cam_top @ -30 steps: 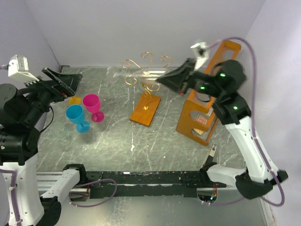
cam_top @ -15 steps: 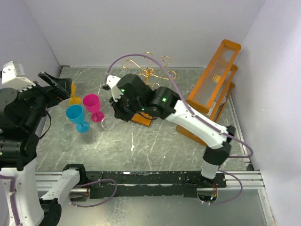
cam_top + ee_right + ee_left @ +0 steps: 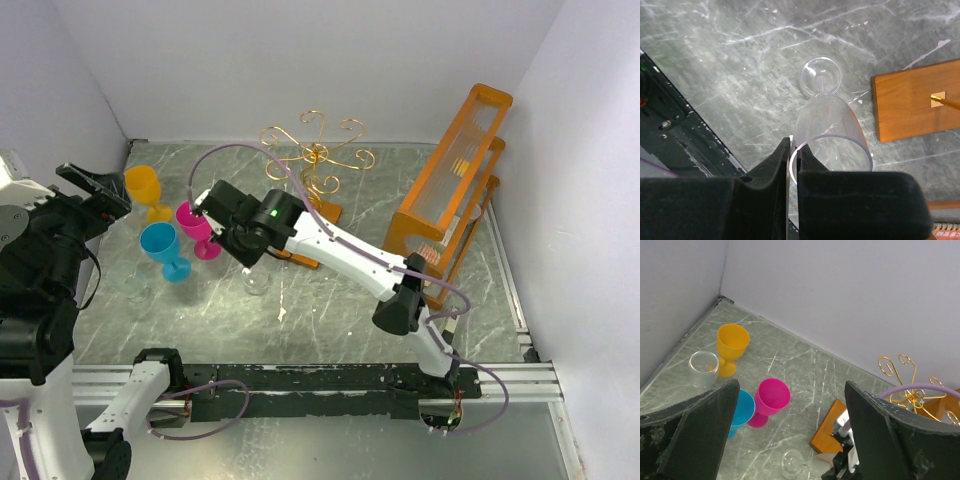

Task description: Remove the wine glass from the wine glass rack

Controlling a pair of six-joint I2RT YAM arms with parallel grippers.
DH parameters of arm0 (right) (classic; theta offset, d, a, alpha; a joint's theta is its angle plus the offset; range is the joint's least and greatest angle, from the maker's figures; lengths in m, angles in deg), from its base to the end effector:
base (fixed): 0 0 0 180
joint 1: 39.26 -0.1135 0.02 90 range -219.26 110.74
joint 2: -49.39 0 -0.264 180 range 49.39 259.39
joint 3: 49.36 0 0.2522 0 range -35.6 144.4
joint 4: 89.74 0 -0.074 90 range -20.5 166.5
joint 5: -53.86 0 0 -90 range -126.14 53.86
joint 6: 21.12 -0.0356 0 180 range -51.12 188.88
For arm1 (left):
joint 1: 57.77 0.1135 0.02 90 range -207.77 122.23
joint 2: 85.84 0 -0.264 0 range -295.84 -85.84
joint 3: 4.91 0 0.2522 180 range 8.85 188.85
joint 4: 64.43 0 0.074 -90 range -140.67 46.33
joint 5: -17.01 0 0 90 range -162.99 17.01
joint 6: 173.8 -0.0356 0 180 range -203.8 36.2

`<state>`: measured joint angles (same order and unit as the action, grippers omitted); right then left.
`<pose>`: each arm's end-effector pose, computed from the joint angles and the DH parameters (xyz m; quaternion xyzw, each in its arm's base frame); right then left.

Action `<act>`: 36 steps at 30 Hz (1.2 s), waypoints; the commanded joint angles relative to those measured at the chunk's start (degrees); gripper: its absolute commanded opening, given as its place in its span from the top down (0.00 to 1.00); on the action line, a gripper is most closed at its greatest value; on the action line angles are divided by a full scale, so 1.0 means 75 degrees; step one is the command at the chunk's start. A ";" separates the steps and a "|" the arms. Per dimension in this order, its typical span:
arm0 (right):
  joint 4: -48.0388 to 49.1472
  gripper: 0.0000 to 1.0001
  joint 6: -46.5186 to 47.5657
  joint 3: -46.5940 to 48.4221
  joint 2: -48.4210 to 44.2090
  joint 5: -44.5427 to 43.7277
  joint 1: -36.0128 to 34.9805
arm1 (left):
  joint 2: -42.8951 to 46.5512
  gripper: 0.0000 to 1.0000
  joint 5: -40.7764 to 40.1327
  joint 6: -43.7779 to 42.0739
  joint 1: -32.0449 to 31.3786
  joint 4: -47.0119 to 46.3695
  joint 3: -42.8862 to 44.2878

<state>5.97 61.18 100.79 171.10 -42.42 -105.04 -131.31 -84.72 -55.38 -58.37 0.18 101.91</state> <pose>0.1849 0.4014 0.3677 -0.4493 0.8423 0.1334 0.2663 0.0645 0.0066 0.5168 -0.2420 0.6851 -0.0992 0.6799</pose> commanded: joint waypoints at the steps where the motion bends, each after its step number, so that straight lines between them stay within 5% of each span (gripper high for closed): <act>1: -0.0239 1.00 -0.0071 0.0370 0.0232 -0.0239 -0.0053 | 0.0074 0.03 -0.0390 -0.0255 -0.0065 0.0076 0.0149; 10: -0.0192 0.97 -0.0080 0.0429 0.0665 -0.0088 -0.0056 | 0.0066 0.04 -0.0241 -0.0325 -0.0116 0.0005 0.0130; 17: -0.0168 0.64 -0.0077 0.0556 0.0695 -0.0237 -0.0044 | 0.0052 0.03 -0.0347 -0.0397 -0.0181 -0.0017 0.0145; 26: 0.0210 0.36 -0.0100 0.0890 -0.0018 -0.0420 0.0234 | -0.0034 0.00 0.0150 -0.0620 -0.0178 -0.0275 -0.0021; 36: 0.2880 0.03 0.0459 -0.1497 -0.3618 -0.1700 0.0720 | -0.0608 0.01 0.2391 -0.2324 -0.0295 -0.1193 -0.0049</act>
<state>15.74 61.99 95.70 156.63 -48.06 -101.58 -133.60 -75.65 -65.74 -60.01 -3.86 100.73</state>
